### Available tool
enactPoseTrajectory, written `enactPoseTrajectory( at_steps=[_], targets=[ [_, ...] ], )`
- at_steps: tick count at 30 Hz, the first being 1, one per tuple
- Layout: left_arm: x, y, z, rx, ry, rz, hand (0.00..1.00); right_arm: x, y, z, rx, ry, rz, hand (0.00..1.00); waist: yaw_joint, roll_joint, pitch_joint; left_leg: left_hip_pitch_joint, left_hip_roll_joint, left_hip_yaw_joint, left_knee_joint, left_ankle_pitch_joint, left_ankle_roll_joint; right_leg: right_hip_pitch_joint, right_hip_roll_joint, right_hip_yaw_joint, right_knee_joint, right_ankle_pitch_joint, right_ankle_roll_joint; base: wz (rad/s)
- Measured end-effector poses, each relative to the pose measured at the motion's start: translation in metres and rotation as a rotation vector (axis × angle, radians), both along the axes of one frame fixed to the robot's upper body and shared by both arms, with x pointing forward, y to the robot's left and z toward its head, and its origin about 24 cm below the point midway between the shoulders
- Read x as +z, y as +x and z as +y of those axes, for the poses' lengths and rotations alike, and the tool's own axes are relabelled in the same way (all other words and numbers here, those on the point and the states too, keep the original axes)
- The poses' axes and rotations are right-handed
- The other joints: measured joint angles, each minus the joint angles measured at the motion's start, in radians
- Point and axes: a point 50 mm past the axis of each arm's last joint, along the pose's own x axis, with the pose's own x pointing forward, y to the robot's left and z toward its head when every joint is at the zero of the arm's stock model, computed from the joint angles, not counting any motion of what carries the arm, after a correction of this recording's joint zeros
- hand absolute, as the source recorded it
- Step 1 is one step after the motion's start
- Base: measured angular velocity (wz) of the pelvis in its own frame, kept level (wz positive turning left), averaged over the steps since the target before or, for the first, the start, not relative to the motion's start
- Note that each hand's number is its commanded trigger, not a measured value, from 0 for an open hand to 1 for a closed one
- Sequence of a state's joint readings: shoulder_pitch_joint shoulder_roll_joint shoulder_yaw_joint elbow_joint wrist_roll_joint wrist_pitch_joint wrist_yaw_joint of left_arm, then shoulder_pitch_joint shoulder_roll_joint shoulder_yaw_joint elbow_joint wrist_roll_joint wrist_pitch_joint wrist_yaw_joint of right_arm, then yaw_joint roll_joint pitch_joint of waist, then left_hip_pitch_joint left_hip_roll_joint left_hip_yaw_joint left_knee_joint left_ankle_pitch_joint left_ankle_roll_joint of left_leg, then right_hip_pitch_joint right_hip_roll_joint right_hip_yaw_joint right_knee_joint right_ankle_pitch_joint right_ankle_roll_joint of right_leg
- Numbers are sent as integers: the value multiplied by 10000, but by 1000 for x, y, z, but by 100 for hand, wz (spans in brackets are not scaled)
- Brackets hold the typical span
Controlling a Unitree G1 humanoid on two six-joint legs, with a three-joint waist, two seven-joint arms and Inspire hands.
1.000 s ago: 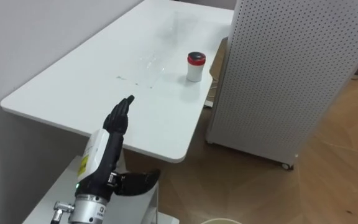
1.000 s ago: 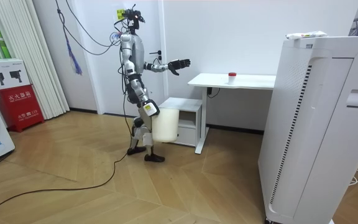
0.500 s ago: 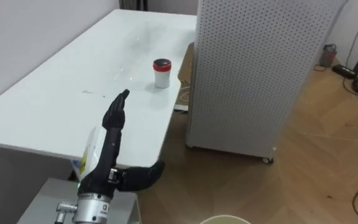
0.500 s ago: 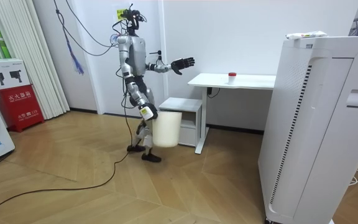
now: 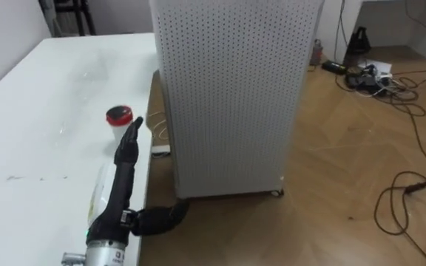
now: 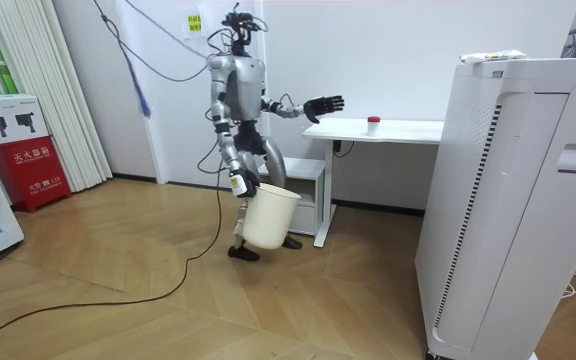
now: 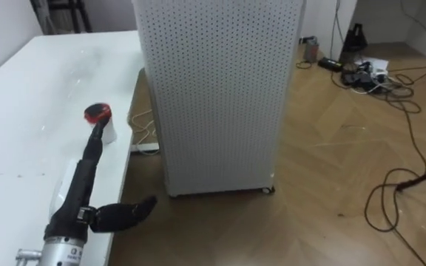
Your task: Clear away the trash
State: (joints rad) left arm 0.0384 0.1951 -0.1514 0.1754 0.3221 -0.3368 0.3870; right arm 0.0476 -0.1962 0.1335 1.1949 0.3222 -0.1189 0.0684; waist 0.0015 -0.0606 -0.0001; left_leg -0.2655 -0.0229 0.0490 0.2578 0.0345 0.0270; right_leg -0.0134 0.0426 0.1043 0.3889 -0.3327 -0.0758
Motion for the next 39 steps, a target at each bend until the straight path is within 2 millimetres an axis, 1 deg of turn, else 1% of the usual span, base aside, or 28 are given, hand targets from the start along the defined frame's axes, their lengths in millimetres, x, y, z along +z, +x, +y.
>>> enactPoseTrajectory(
  at_steps=[1,3,5,6,7,8,9,10,11,12,13,14,15,16,17,19,20,21,22,23,25,26,27,28,30,32,35,39],
  targets=[
    [1,0,1,5,18,-26,0,0,1,0,129,-39,-4,100,5,-42,-9,-28,-61,32,105,-90,37,77,-102,-39,-152,-13,25,-19],
    [5,1,1,-71,35,-207,0,1,2,0,303,-119,-20,100,0,-40,4,-193,-248,66,819,-778,192,421,-427,-243,-454,-110,202,3],
    [8,1,1,-48,-126,-317,0,0,2,1,314,-118,9,100,33,1,32,-188,-269,240,1495,-1351,319,724,-577,-268,-374,-207,360,-6],
    [9,2,2,1,-106,-331,0,1,4,1,339,-115,-24,100,89,42,45,-83,-290,316,1797,-1735,363,850,-662,-432,-127,-312,543,-16],
    [9,2,3,22,-88,-347,0,1,6,1,308,-91,-75,100,124,56,47,-7,-317,331,1858,-1937,393,813,-724,-641,185,-389,673,-11],
    [10,3,3,31,-67,-416,0,2,10,1,313,-82,-177,100,172,52,65,118,-440,345,1909,-2197,467,523,-941,-1057,1282,-502,872,0],
    [12,4,3,4,-62,-492,0,2,12,2,341,-158,-210,100,196,-25,96,294,-613,404,1941,-2377,582,95,-1262,-1441,2608,-489,933,8],
    [13,5,3,-17,-63,-559,0,2,13,1,316,-225,-213,100,224,-60,115,365,-703,444,2003,-2493,643,-125,-1446,-1578,3193,-423,1034,18],
    [16,6,2,-47,20,-738,0,3,13,-1,243,-408,-202,100,252,-57,115,451,-794,482,2241,-2762,763,-515,-1700,-1745,4297,-136,1246,17],
    [19,7,1,-4,148,-954,0,3,11,-3,206,-500,-150,100,320,46,98,571,-832,428,2334,-2981,852,-876,-1817,-1935,5116,436,1291,15],
    [21,7,1,26,216,-1066,0,3,10,-3,184,-523,-128,100,332,124,117,705,-836,314,2289,-3052,876,-988,-1802,-1992,5385,751,1322,20],
    [24,7,1,101,209,-1293,0,3,10,-3,111,-501,-159,100,315,294,152,961,-829,-44,2125,-3104,905,-1121,-1786,-2161,5571,732,1322,33],
    [30,7,0,191,145,-1608,0,4,12,-4,-46,-440,-285,100,301,395,174,1203,-793,-269,1857,-3098,906,-1419,-1766,-2296,5427,262,1189,40],
    [33,7,0,208,110,-1794,0,4,12,-5,-90,-445,-361,100,283,438,186,1279,-758,-386,1793,-3097,905,-1578,-1726,-2330,5224,89,1135,50],
    [39,6,0,203,54,-2155,0,5,12,-5,-152,-442,-517,100,245,447,178,1456,-729,-651,1649,-3096,898,-1876,-1622,-2318,4402,-98,1074,66],
    [46,4,-3,114,-28,-2709,0,5,9,-7,-247,-504,-610,100,128,401,168,1759,-735,-1122,1463,-3079,864,-2004,-1581,-2291,2372,-38,1044,76],
    [49,4,-3,142,-63,-2934,0,5,8,-7,-229,-531,-639,100,35,344,147,1915,-773,-1401,1464,-3111,807,-1975,-1407,-1920,866,472,1053,89],
    [50,3,-4,158,-76,-2991,0,4,7,-6,-212,-531,-661,100,-102,374,123,2104,-736,-1778,1465,-3162,688,-1874,-1274,-1634,419,1398,1099,95],
    [50,2,-4,138,-84,-3005,0,4,6,-6,-204,-530,-661,100,-182,405,47,2162,-684,-1843,1420,-3142,644,-1676,-1231,-1643,225,1422,1081,71],
    [56,0,-3,212,-93,-3270,0,4,6,-4,-134,-517,-653,100,-120,403,16,2368,-518,-1743,1184,-3101,550,-1218,-1059,-1657,-189,1473,998,38],
    [65,-1,-2,287,-120,-3701,0,3,11,2,360,-390,-684,100,-72,166,132,2253,-364,-1361,1290,-3046,189,-691,-996,-1272,-819,1550,904,40],
    [69,-1,-4,194,-144,-3881,0,3,14,4,500,-388,-730,100,-173,85,72,1937,-352,-1352,813,-2915,32,-499,-960,-594,-1136,1566,933,83],
    [74,-3,-8,47,-222,-4104,0,4,13,2,431,-431,-681,100,-229,61,76,1460,-355,-1275,238,-2372,176,-435,-974,-222,-1340,1554,966,76],
    [74,-4,-9,14,-230,-4153,0,3,11,2,389,-414,-581,100,-150,65,36,1476,-339,-1112,242,-2139,291,-453,-994,-189,-1360,1540,1024,35],
    [71,-8,-5,235,-125,-4078,0,0,6,6,623,-192,-180,100,346,-71,50,1908,-262,-895,-89,-2068,327,-292,-922,-711,-1662,1563,1080,-18],
    [66,-11,-1,409,-48,-3847,0,0,8,8,1071,-91,-186,100,461,-86,52,2201,-246,-1165,-282,-2078,315,21,-885,-1331,-2044,1687,996,-19],
    [61,-12,1,426,-54,-3477,0,2,17,9,1624,-161,-229,100,345,10,84,2347,-259,-1184,-531,-2091,282,399,-894,-1384,-2418,1755,980,2],
    [52,-16,1,281,11,-2924,0,0,13,9,1731,-56,13,100,316,84,77,2467,-247,-1138,-604,-2078,261,429,-863,-1378,-2392,1755,980,-7]
  ],
)
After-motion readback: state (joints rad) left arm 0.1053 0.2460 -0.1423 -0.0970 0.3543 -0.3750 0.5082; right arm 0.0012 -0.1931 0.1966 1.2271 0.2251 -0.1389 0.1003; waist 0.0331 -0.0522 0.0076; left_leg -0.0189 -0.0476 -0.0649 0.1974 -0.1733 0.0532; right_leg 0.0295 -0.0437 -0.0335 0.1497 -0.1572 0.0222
